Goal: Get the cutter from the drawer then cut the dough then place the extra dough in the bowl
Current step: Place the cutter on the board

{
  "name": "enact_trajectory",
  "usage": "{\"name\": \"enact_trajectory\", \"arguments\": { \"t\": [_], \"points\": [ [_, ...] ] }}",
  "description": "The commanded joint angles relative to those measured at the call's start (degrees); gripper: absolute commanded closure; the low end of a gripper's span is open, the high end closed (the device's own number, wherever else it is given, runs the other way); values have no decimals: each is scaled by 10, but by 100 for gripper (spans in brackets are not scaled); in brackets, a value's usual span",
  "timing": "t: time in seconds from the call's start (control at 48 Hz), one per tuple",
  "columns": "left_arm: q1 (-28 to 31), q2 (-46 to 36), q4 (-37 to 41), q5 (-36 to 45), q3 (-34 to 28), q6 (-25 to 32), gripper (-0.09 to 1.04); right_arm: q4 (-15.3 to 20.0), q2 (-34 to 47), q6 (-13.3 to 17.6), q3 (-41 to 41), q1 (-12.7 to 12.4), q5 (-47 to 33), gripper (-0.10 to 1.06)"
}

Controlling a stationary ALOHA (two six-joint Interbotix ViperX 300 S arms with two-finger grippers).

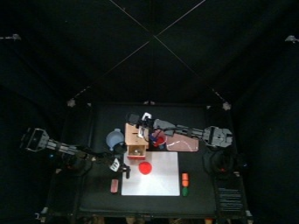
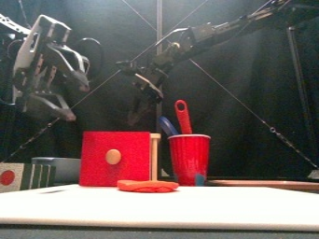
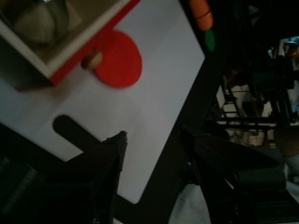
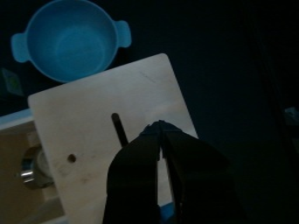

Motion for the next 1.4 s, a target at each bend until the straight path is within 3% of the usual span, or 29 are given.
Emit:
{"name": "enact_trajectory", "arguments": {
  "t": [0.021, 0.229, 0.417, 1.396],
  "points": [
    [33, -68, 81, -1, 25, 0, 7, -5, -42, -1, 18, 36, 2, 80],
    [62, -93, 102, -2, 65, 1, 7, -1, -47, 11, 54, 71, -21, 46],
    [61, -93, 101, -3, 86, -2, 7, 4, -37, 14, 59, 96, -28, 28],
    [61, -93, 96, -15, 91, -4, 7, 12, 41, 23, 47, 98, -31, 26]
  ]
}}
